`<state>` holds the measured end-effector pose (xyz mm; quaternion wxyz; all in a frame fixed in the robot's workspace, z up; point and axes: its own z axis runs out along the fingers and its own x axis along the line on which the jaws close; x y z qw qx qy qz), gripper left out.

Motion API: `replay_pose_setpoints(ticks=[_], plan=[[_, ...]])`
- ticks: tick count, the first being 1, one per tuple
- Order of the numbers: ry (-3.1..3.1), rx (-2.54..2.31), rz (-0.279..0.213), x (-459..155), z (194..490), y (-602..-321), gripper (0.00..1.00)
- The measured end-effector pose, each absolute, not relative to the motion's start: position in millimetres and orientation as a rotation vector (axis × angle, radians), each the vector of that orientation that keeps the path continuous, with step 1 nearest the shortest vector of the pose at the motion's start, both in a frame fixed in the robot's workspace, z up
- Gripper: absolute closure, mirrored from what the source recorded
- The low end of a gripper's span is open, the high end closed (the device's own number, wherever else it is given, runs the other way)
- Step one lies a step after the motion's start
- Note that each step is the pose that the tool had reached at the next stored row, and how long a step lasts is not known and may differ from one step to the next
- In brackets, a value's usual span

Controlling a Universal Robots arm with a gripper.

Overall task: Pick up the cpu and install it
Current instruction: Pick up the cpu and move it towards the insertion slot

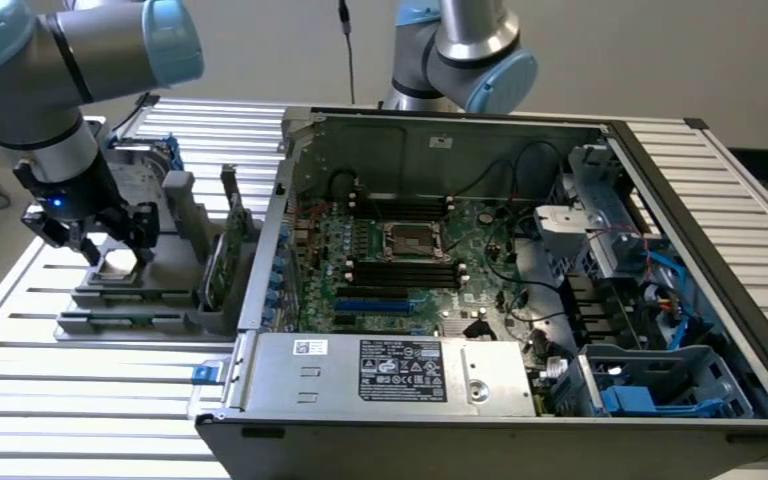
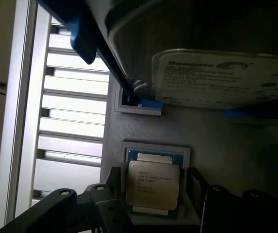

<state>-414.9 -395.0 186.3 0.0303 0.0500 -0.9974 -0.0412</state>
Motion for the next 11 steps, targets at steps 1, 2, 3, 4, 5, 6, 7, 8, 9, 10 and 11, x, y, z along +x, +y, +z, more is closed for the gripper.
replay_pose_setpoints(ticks=[1, 2, 3, 4, 5, 6, 7, 8, 9, 10, 11], plan=[[-3.073, 0.154, -0.127, -414.9, 186.1, -395.0, 0.35], [-3.072, 0.154, -0.126, -414.9, 185.8, -395.0, 0.35], [-3.07, 0.154, -0.125, -414.9, 185.6, -395.0, 0.35], [-3.068, 0.153, -0.123, -414.9, 185.4, -395.0, 0.35], [-3.065, 0.153, -0.121, -414.9, 185.2, -395.1, 0.35], [-3.063, 0.153, -0.118, -414.9, 185.0, -395.1, 0.35], [-3.06, 0.152, -0.112, -414.9, 184.8, -395.1, 0.35], [-3.059, 0.152, -0.105, -414.9, 184.6, -395.0, 0.35], [-3.058, 0.151, -0.095, -414.9, 184.5, -395.1, 0.35], [-3.058, 0.151, -0.083, -414.9, 184.5, -395.1, 0.35], [-3.058, 0.15, -0.071, -414.9, 184.6, -395.1, 0.35]])
